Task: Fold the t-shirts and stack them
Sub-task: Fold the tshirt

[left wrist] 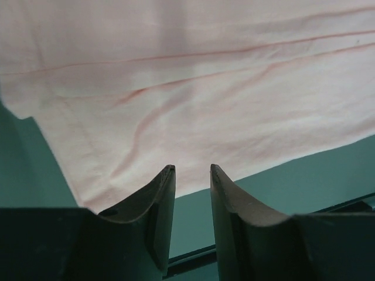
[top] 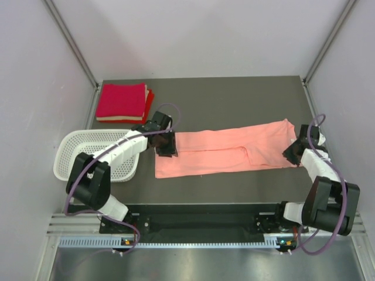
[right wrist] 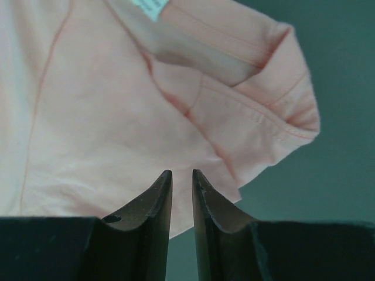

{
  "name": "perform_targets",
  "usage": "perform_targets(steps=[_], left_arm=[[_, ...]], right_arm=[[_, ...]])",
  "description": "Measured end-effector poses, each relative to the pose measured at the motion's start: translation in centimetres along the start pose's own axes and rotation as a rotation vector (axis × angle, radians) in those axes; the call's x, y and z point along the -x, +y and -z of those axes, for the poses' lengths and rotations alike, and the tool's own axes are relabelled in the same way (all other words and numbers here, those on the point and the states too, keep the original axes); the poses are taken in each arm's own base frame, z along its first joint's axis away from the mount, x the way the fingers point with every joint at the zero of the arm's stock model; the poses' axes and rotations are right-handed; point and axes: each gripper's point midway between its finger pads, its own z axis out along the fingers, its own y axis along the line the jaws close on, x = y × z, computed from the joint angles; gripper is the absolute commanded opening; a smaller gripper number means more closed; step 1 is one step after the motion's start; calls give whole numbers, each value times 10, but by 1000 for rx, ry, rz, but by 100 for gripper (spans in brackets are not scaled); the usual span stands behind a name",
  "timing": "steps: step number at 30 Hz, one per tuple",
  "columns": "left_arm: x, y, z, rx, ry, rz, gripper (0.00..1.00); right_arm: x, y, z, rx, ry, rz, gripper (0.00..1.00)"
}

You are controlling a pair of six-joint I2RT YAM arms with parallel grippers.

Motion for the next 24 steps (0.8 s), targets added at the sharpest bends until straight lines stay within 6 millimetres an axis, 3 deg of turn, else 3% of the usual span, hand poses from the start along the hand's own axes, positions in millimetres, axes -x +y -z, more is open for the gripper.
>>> perform_targets(steps=[6,10,12,15,17,20,22,24], left_arm=[[-46,10,-20,-37,110,18,35],[-60,18,-21,-5,133,59,35],[-59,13,-10,-13,106,74,39],[-42,-7,26,-97,-7,84,44],[-20,-23,56,-160,-113,85,44],[13,-40,83,-206,-241,80,45],[29,-43,83,-192,-280,79,45],[38,-35,66,-132,-273,86,44]], right_arm=[[1,-29,-29,-130,18,-82,22],[18,-24,-41,-128,0,-94,21],[30,-21,-48,-124,-13,-97,22],[48,-15,-59,-114,-40,-89,22],[61,-10,-67,-106,-48,-86,22],[81,2,-81,-75,-60,-88,22],[98,14,-93,-46,-68,-89,22],[119,31,-108,-10,-71,-85,22]])
